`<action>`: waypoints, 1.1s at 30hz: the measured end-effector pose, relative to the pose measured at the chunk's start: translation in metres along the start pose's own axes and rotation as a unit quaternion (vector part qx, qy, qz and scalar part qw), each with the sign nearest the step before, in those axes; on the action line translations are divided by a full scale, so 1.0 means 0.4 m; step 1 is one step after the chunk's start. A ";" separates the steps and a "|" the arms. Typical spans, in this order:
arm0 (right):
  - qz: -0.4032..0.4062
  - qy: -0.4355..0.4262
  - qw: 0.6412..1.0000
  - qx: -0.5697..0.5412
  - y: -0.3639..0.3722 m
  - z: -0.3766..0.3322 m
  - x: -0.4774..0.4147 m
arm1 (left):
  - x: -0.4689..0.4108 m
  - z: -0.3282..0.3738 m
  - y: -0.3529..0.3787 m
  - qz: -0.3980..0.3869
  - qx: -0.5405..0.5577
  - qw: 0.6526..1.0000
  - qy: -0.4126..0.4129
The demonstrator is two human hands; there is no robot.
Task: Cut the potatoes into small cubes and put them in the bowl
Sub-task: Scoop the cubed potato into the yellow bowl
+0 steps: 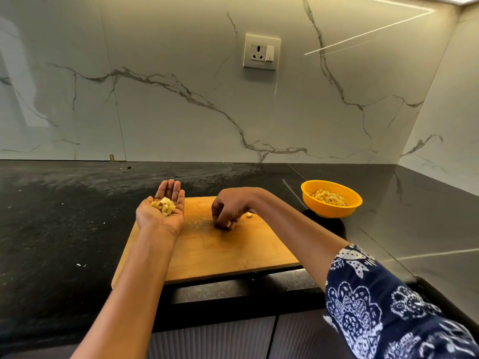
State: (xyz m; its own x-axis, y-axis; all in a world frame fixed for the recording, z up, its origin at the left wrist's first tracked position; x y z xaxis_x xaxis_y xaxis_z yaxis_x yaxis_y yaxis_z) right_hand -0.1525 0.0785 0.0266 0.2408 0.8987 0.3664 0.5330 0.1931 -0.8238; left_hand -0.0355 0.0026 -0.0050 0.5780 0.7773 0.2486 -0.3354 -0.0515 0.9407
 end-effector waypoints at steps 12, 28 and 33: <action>0.033 0.002 0.997 0.068 -0.010 0.008 0.012 | -0.010 -0.098 0.039 -0.003 -0.006 1.000 -0.025; 0.031 0.021 0.994 -0.107 -0.042 0.089 0.037 | -0.014 -0.095 0.021 0.009 -0.037 0.999 -0.019; 0.132 0.034 0.945 -0.297 -0.172 0.189 0.118 | -0.014 -0.093 0.019 0.011 -0.039 0.999 -0.023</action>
State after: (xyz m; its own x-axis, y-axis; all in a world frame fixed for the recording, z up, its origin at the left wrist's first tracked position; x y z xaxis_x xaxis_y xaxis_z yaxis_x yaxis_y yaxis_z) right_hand -0.2391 0.1372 0.0680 0.4707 0.8529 0.2258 0.8031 -0.3081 -0.5100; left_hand -0.0687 0.0212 -0.0079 0.6023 0.7469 0.2818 -0.4048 -0.0185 0.9142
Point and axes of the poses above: each hand's wrist, its own x-axis away from the middle knuckle, its own y-axis out of the palm, z = x × y, the point moved 6 cm from there along -x, towards the middle knuckle, and after that the axes turned 1 degree about x, right-handed, at the moved point
